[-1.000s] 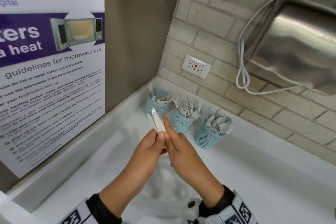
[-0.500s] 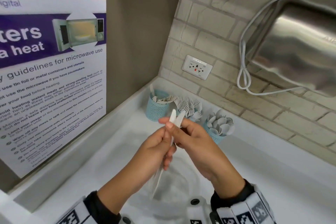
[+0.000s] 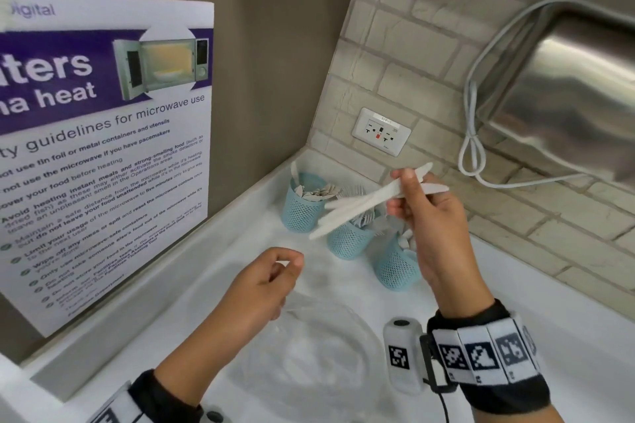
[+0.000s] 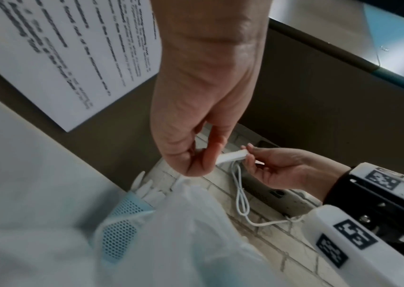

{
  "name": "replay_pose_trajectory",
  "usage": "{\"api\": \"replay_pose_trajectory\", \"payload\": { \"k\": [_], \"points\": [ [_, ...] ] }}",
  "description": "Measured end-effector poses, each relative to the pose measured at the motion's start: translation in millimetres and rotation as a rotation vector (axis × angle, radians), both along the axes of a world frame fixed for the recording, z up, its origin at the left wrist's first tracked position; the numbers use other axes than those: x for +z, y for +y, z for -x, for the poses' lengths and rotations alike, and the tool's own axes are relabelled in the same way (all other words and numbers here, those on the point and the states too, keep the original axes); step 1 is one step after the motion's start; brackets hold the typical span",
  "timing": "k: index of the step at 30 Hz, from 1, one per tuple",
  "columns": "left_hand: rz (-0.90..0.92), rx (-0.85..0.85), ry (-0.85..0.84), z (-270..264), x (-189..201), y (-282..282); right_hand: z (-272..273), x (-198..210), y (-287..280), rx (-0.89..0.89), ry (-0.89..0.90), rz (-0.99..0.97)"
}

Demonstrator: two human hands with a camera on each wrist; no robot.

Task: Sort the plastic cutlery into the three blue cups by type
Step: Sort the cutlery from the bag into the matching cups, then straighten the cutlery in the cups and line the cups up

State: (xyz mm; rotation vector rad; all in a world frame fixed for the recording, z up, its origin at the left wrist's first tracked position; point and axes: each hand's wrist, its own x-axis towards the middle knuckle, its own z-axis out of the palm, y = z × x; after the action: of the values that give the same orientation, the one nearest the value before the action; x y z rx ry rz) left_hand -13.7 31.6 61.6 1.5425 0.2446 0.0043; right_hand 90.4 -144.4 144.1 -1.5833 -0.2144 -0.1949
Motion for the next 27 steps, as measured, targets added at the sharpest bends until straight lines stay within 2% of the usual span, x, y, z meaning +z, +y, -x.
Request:
{"api": "replay_pose_trajectory", "payload": {
  "k": [8, 16, 21, 27],
  "points": [
    [-0.010, 0.039, 0.005, 2, -5, 5, -58, -30, 33, -0.135, -0.106, 0.121],
    [-0.023, 0.079, 0.033, 3, -13, 12, -93, -69, 55, 0.035, 0.021, 0.332],
    [-0.047, 0.090, 0.036, 2, -18, 13, -102, -72, 56, 0.080, 0.042, 0.350],
    [-0.073, 0.117, 0.047, -9, -23, 15, -86, -75, 49, 0.023, 0.034, 0.223]
  ]
}}
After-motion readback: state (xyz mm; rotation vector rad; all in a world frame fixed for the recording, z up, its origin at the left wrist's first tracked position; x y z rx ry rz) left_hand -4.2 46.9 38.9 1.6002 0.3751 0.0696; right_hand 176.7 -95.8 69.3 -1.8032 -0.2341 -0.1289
